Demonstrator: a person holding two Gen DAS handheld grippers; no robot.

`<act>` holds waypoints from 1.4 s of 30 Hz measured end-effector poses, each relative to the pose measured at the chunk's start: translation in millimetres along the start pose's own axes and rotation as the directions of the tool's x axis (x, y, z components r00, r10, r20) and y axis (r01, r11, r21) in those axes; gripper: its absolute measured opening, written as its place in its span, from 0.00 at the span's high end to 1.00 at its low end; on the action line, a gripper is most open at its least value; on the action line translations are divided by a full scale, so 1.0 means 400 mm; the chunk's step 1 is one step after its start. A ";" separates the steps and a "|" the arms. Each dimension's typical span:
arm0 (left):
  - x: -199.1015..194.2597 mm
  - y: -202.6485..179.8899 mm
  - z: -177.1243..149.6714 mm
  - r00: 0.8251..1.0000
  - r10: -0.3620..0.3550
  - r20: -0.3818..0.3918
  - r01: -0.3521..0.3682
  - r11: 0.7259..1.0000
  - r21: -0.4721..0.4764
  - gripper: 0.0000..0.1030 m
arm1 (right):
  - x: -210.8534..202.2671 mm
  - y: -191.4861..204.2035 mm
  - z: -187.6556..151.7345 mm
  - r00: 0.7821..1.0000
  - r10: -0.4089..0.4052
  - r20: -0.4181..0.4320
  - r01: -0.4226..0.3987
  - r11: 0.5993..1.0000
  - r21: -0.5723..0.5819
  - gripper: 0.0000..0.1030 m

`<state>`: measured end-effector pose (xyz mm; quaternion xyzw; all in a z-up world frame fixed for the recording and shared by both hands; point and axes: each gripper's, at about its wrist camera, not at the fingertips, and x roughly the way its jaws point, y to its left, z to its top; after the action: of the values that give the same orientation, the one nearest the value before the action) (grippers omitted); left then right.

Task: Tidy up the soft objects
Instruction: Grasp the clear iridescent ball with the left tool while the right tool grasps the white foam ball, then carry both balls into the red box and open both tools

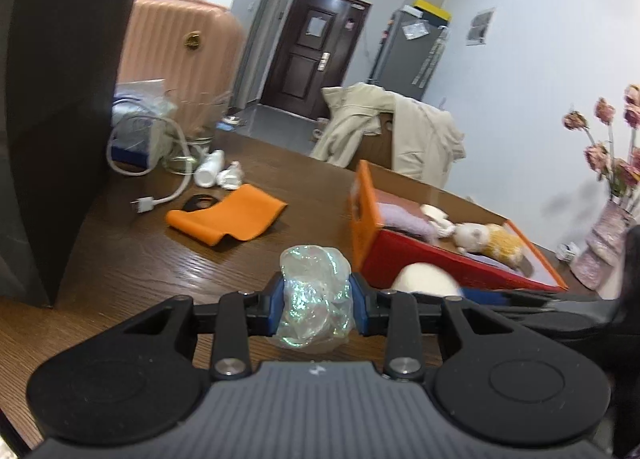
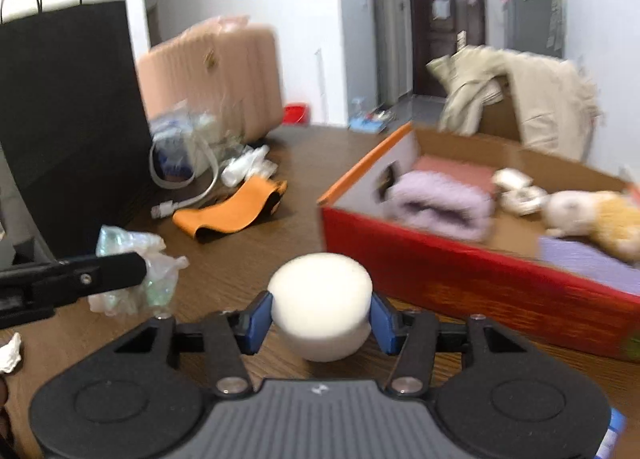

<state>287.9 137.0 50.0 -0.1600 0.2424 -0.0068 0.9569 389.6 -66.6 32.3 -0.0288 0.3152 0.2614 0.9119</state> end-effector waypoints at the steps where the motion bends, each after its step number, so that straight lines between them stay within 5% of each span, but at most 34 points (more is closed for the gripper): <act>1: -0.008 -0.016 -0.003 1.000 -0.013 0.000 0.013 1.000 0.008 0.67 | -0.043 -0.018 -0.008 1.000 -0.022 0.021 0.022 1.000 0.012 0.50; 10: -0.076 -0.218 -0.057 0.980 -0.197 -0.027 0.198 0.973 0.119 0.67 | -0.393 -0.158 -0.115 0.978 -0.155 0.141 0.138 0.983 0.121 0.50; 18: -0.100 -0.290 -0.043 0.982 -0.191 0.001 0.187 0.964 0.187 0.67 | -0.444 -0.179 -0.141 0.975 -0.129 0.180 0.111 0.988 0.108 0.50; 24: -0.057 -0.312 0.130 0.964 -0.263 0.036 0.242 0.928 0.282 0.66 | -0.431 -0.229 -0.026 0.971 -0.093 0.222 0.084 0.995 0.051 0.50; 28: 0.061 -0.337 0.269 0.974 -0.225 0.017 0.205 0.914 0.351 0.66 | -0.384 -0.299 0.136 0.972 -0.069 0.224 0.063 0.997 0.032 0.50; 32: 0.252 -0.332 0.304 0.976 -0.172 -0.130 0.208 0.910 0.359 0.64 | -0.235 -0.365 0.260 0.992 -0.049 0.117 0.044 0.998 0.041 0.49; 35: 0.381 -0.310 0.256 0.971 -0.080 -0.225 0.159 0.920 0.357 0.64 | -0.085 -0.391 0.282 0.993 -0.113 0.033 0.112 0.993 0.028 0.49; 42: 0.504 -0.285 0.213 0.950 -0.082 -0.301 0.190 0.917 0.352 0.63 | 0.197 -0.432 0.267 0.983 -0.111 -0.145 0.126 0.987 0.100 0.49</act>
<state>513.0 36.5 63.2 0.0125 0.3578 -0.1430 0.9227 587.3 -156.2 51.6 -0.0157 0.3894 0.1862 0.9019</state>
